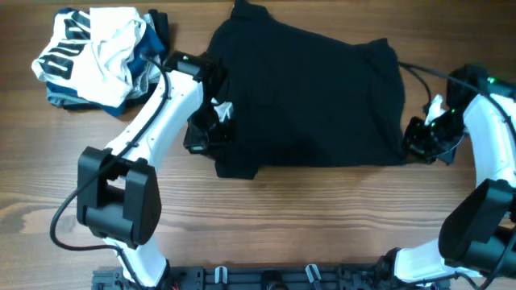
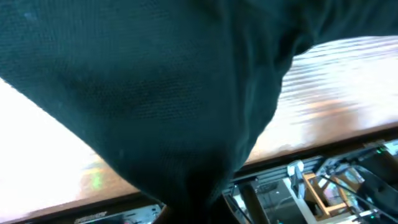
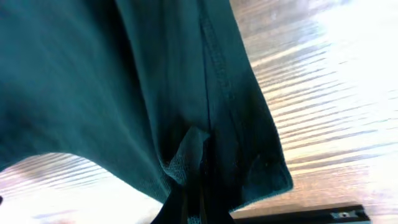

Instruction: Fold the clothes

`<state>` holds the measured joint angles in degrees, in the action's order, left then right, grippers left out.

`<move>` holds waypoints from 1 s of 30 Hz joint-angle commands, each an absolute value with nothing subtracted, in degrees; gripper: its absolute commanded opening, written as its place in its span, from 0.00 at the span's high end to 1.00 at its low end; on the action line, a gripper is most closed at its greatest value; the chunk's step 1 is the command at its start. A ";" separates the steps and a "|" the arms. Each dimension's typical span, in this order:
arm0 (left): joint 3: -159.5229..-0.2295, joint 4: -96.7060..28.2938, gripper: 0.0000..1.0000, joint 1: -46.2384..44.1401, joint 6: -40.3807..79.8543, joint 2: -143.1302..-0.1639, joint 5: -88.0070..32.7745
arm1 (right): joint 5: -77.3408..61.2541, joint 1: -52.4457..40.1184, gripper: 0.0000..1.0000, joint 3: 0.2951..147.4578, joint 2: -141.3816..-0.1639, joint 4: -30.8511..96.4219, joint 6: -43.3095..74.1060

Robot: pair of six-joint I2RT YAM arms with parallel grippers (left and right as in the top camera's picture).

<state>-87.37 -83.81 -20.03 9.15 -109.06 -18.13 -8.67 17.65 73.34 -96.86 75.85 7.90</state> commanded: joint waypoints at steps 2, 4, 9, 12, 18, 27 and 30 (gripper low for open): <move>-82.50 -80.58 0.96 -19.53 12.71 -107.79 -18.63 | -7.70 19.31 0.96 68.36 -95.33 73.23 10.09; -82.50 -78.46 0.96 -19.46 12.95 -107.79 -18.63 | -8.73 20.03 0.96 68.25 -95.33 71.53 10.07; -82.50 -70.57 0.96 -17.65 14.00 -107.66 -18.63 | -13.08 20.34 0.96 68.25 -95.35 63.59 10.09; -82.50 -67.96 0.96 -15.92 14.44 -107.66 -18.63 | -15.14 20.34 0.96 68.31 -95.35 60.45 10.57; -82.81 -61.17 0.96 -13.58 15.97 -107.66 -18.70 | -16.62 20.34 0.96 70.46 -95.33 56.03 10.09; -86.13 -73.54 0.96 -13.72 15.94 -96.03 -19.07 | -15.90 20.34 0.96 75.57 -86.11 66.83 9.10; -86.11 -76.99 0.96 -13.76 15.97 -90.37 -19.05 | -14.98 20.34 0.96 75.57 -81.14 69.49 9.15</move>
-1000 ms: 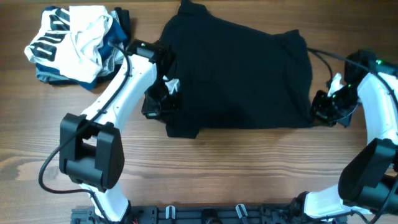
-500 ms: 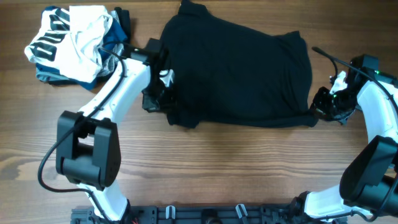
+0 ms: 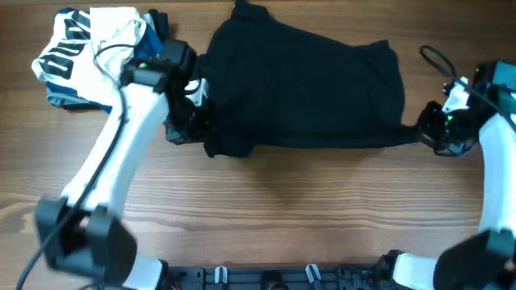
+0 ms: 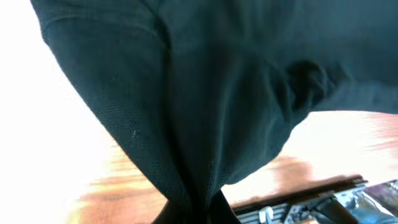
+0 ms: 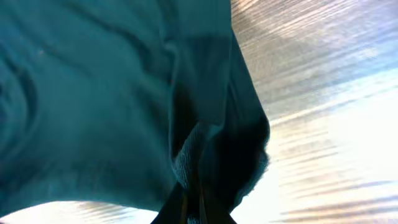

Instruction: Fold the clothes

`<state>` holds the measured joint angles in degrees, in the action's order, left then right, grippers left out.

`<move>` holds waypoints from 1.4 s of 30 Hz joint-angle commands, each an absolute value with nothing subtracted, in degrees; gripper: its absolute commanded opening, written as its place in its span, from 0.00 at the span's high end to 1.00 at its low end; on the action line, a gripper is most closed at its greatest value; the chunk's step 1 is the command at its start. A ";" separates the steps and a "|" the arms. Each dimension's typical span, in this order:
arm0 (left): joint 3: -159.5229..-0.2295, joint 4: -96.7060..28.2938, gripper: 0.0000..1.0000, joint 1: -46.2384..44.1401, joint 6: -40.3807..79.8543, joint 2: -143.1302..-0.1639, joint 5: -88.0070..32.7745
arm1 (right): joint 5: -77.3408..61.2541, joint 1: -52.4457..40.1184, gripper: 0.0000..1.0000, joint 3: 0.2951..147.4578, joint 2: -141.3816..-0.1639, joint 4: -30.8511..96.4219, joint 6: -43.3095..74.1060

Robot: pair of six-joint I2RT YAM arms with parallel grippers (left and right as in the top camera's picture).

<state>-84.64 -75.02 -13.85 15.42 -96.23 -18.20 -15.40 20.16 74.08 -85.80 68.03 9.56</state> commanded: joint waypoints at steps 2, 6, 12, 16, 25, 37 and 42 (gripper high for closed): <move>-86.11 -78.04 0.96 -13.76 16.88 -88.75 -19.00 | -14.76 20.34 0.96 75.57 -79.48 71.50 9.13; -86.11 -80.53 0.96 -14.55 17.21 -88.40 -17.76 | -10.90 20.34 0.96 75.57 -78.98 75.92 9.13; -86.11 -76.23 0.96 -16.25 20.45 -89.45 -10.57 | -10.98 20.34 0.96 75.53 -80.23 70.65 9.17; -86.11 -70.17 0.96 -16.23 21.74 -92.58 -9.30 | -11.05 20.21 0.96 75.53 -83.22 67.94 9.19; -86.11 -61.04 0.96 -16.16 22.24 -102.91 -6.83 | -12.05 19.90 0.96 75.46 -93.08 62.50 9.04; -86.11 -50.68 0.95 -12.84 25.76 -105.03 -4.38 | -12.03 14.85 0.96 75.46 -105.62 55.05 10.72; -86.11 -49.43 0.89 -12.84 25.74 -105.14 -3.75 | -11.81 14.83 0.96 75.46 -105.97 52.75 11.49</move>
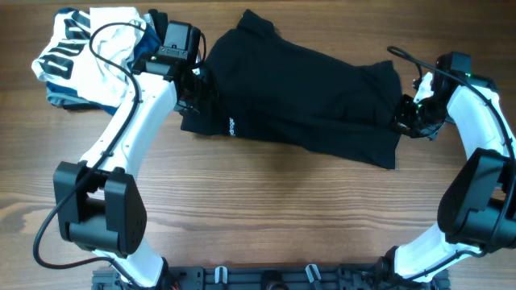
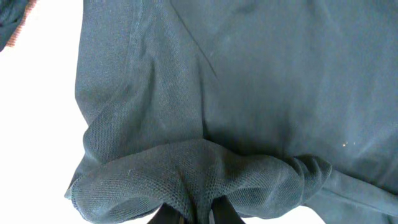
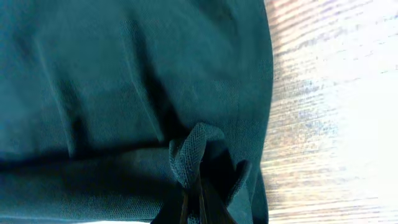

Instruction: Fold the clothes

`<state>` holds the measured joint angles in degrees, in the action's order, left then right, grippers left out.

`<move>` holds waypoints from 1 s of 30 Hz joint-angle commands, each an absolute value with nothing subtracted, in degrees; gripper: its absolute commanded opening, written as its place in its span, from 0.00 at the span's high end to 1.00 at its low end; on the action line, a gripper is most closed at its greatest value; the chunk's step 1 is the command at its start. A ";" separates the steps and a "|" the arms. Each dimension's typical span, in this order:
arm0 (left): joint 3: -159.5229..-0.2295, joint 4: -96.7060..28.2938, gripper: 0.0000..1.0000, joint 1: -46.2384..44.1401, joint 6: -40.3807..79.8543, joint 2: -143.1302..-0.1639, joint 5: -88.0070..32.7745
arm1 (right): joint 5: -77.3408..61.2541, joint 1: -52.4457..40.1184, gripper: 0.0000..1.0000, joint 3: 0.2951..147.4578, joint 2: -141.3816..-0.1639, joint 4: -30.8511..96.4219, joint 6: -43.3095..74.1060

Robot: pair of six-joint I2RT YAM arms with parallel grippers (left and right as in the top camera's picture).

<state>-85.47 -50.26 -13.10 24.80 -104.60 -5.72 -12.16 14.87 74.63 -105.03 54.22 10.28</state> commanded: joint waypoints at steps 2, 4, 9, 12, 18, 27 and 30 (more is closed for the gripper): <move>-86.11 -49.04 0.82 -12.84 25.74 -105.36 -3.51 | -11.81 14.83 0.96 75.46 -105.97 51.16 12.01; -86.11 -49.01 0.79 -12.86 25.74 -105.78 -3.53 | -11.73 14.85 0.95 75.46 -105.97 49.50 11.99; -86.11 -48.82 0.80 -12.91 25.74 -107.26 -3.53 | -11.62 14.83 0.94 75.46 -105.97 46.48 11.94; -86.11 -48.23 0.79 -12.91 25.74 -108.42 -3.51 | -11.62 14.83 0.73 75.46 -105.97 46.02 11.57; -88.33 -47.68 0.40 -12.56 21.19 -108.42 -2.74 | -12.16 14.83 0.03 78.06 -105.86 46.65 9.87; -105.38 -48.03 0.22 -12.47 9.10 -109.51 -8.47 | -10.22 11.49 0.00 100.99 -105.86 59.96 2.35; -107.55 -42.63 0.19 -12.47 7.14 -113.34 -8.80 | -9.08 9.32 0.01 102.76 -105.89 59.44 2.37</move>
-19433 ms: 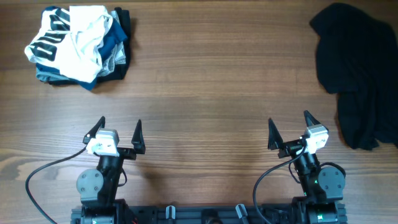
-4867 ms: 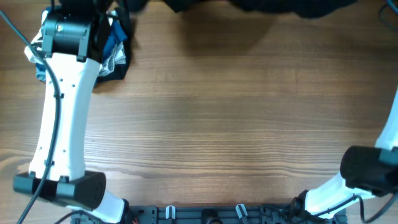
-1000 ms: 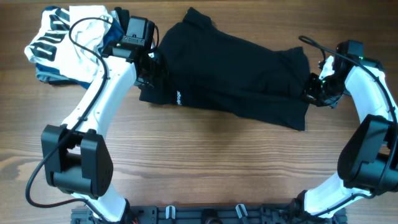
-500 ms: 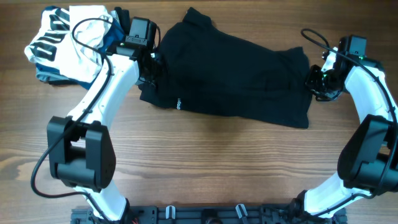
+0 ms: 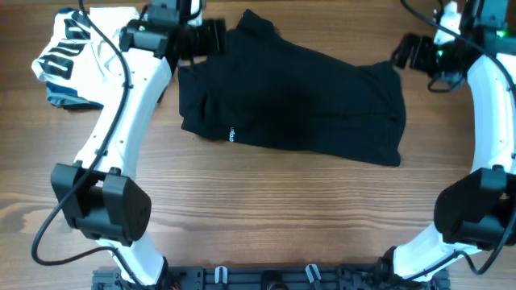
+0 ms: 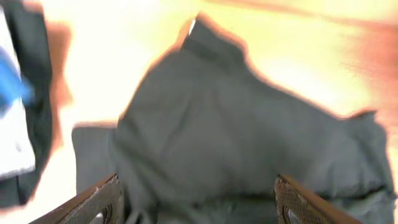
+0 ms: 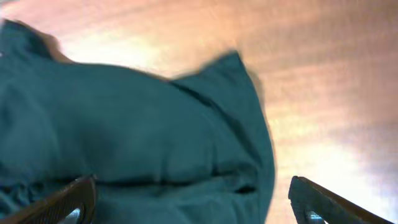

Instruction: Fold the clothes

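A black shirt (image 5: 298, 101) lies folded on the wooden table, its near part doubled back over the far part. In the left wrist view the shirt (image 6: 236, 143) shows blurred below my left gripper (image 6: 199, 202), which is open and empty above the garment's far left corner. My left gripper (image 5: 211, 36) sits at the top left of the shirt overhead. My right gripper (image 5: 405, 51) hangs open above the far right corner, holding nothing. The right wrist view has the shirt (image 7: 143, 143) below my right gripper (image 7: 193, 202).
A heap of white, blue and black clothes (image 5: 89, 52) lies at the far left of the table. Bare wood (image 5: 274, 209) spreads in front of the shirt. A dark rail (image 5: 266, 278) runs along the near edge.
Both grippers let go of the shirt, opened and rose to the far edge. The folded shirt lies flatter on the table.
Both grippers were shut on the near corners of the spread black shirt. They then held those corners further back, and later had them laid over the far part. Now the shirt lies folded in half and both grippers are open above it.
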`<state>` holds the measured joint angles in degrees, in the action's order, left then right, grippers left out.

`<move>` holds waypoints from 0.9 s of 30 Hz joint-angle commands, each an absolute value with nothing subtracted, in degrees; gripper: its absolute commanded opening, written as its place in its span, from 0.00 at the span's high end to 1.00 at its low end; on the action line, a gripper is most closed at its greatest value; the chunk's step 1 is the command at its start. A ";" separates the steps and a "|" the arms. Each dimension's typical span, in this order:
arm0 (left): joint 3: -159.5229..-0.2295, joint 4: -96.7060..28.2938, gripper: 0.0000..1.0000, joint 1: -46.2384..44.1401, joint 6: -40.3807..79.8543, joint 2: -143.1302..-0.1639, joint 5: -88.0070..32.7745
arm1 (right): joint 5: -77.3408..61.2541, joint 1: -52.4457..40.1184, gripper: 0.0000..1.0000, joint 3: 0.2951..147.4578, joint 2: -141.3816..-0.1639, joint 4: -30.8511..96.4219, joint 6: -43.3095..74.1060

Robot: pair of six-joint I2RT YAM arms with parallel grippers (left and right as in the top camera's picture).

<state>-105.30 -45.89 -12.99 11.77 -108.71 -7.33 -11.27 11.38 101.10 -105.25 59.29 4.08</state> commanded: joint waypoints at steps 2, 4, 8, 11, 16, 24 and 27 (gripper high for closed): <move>-108.16 -36.21 0.16 -12.47 6.13 -117.84 -9.85 | -8.49 8.32 0.01 102.74 -105.97 59.57 2.37; -109.23 -30.24 0.13 -12.47 5.91 -122.45 -10.04 | -8.51 7.66 0.01 102.74 -105.97 59.92 2.39; -115.26 -22.74 0.10 -12.47 2.98 -133.51 -10.46 | -7.75 7.44 0.01 102.74 -105.97 61.93 2.35; -120.70 -20.05 0.07 -12.47 1.83 -140.42 -10.46 | -6.17 7.46 0.01 102.74 -105.97 62.85 2.39; -123.46 -13.96 0.06 -12.84 1.89 -146.74 -10.68 | -6.15 7.44 0.00 102.74 -105.97 62.98 2.37; -123.46 -8.03 0.05 -14.00 1.72 -152.20 -10.52 | -6.17 7.44 0.01 102.69 -105.97 62.43 2.98; -123.46 -6.13 0.06 -14.13 1.72 -152.77 -10.44 | -6.20 7.44 0.00 102.63 -105.97 62.48 2.98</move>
<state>-122.17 -8.03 -13.67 2.81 -151.76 -9.82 -7.18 7.60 101.89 -105.25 62.59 3.11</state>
